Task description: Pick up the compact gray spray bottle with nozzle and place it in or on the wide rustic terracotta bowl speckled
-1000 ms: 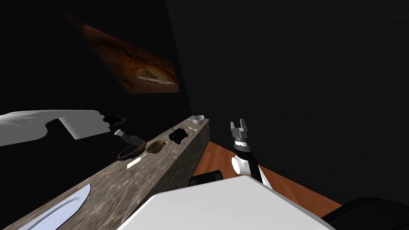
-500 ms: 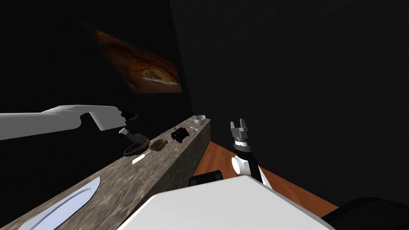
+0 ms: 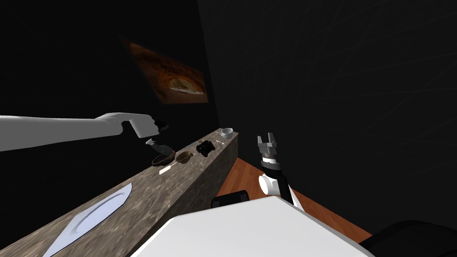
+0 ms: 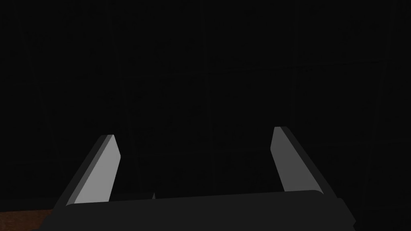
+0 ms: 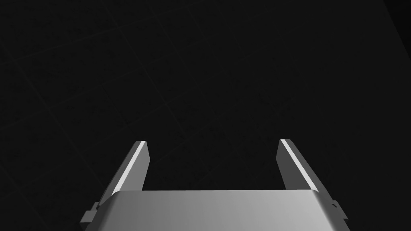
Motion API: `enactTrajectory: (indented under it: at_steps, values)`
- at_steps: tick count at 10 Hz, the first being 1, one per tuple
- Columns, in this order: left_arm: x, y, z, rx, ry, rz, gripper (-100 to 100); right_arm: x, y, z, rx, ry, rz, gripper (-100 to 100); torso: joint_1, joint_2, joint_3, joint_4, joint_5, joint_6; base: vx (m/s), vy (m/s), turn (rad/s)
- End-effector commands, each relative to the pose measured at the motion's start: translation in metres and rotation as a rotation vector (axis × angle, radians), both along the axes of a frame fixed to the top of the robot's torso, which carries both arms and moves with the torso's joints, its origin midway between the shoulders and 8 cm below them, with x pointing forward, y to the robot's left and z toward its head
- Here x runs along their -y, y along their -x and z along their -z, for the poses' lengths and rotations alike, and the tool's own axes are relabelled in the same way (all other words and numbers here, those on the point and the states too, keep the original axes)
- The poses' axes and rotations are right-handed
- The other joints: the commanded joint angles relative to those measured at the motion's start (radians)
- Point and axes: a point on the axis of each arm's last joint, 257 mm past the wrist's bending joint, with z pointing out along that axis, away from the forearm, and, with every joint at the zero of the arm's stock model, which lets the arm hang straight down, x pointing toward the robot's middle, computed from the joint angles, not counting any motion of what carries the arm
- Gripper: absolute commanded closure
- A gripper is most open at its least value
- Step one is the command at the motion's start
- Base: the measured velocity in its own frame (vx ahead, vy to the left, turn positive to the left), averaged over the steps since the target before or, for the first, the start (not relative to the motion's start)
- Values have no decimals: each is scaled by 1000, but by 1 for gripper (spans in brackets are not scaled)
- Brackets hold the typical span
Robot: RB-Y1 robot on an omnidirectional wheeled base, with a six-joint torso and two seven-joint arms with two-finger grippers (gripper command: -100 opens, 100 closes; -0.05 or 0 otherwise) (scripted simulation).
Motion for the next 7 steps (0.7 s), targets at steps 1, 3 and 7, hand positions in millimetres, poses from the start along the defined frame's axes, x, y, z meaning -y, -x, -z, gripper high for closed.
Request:
enactTrajectory:
  at_steps: [1,3,7]
  values:
    - [0,0,0,0,0,0,-100,0,0,0,0,0,0,0,0,0,0,0,0,0,0,0,0]
    - [1,-1,0,0,1,1,0,0,0,0,0,0,0,0,0,-1,0,0,0,0,0,0,0]
    - [1,-1,0,0,1,1,0,0,0,0,0,0,0,0,0,-1,0,0,0,0,0,0,0]
